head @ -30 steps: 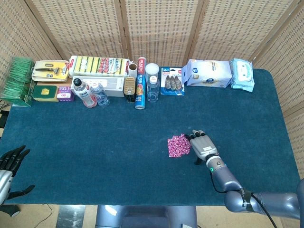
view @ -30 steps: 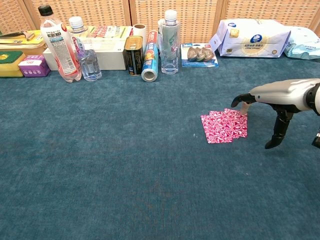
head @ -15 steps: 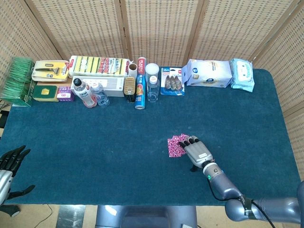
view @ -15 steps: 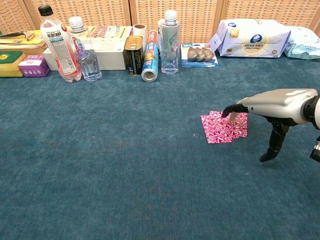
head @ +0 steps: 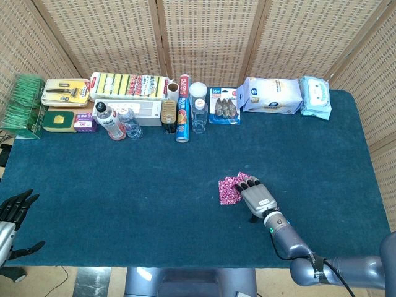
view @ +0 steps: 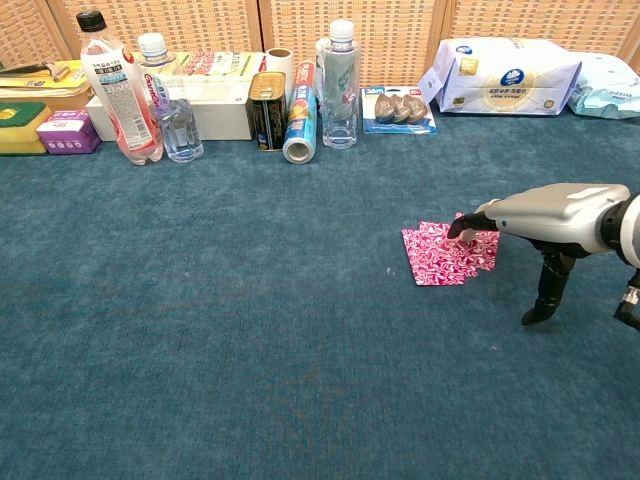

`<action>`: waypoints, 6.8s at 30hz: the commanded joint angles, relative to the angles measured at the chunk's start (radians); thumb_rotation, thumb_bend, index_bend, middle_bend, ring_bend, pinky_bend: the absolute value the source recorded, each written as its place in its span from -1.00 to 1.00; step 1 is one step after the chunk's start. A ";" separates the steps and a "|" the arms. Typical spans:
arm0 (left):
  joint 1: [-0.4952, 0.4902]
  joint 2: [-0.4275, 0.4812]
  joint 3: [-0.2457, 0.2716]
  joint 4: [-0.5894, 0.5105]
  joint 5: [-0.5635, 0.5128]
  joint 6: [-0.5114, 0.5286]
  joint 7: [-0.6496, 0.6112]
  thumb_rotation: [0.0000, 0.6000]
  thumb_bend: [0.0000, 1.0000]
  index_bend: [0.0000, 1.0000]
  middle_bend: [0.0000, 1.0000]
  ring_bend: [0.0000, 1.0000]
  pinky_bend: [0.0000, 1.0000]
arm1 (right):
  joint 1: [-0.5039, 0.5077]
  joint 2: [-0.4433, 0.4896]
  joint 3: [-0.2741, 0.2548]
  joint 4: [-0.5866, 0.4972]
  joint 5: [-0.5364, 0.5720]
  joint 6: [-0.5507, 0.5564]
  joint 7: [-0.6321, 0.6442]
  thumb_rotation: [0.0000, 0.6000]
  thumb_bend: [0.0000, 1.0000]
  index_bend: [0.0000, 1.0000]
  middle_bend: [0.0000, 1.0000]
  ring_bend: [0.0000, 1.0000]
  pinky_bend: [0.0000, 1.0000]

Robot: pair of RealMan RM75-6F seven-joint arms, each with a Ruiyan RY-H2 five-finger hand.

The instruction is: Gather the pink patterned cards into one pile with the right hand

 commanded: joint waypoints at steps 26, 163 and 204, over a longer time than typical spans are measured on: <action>0.002 -0.001 0.002 0.000 0.004 0.004 0.001 1.00 -0.93 -1.00 -1.00 -1.00 -0.91 | 0.005 0.070 0.046 0.010 0.089 0.008 0.001 1.00 -1.00 -0.83 -0.74 -1.00 -1.00; -0.003 -0.001 0.004 -0.015 0.003 -0.011 0.019 1.00 -0.93 -1.00 -1.00 -1.00 -0.91 | -0.012 0.082 -0.162 0.442 -1.116 -0.036 0.460 1.00 -0.85 -0.55 -0.89 -0.92 -0.66; -0.005 -0.006 0.005 -0.027 -0.002 -0.022 0.041 1.00 -0.93 -1.00 -1.00 -1.00 -0.91 | -0.051 0.041 -0.174 0.572 -1.175 0.011 0.570 1.00 -0.88 -0.48 -0.88 -0.86 -0.57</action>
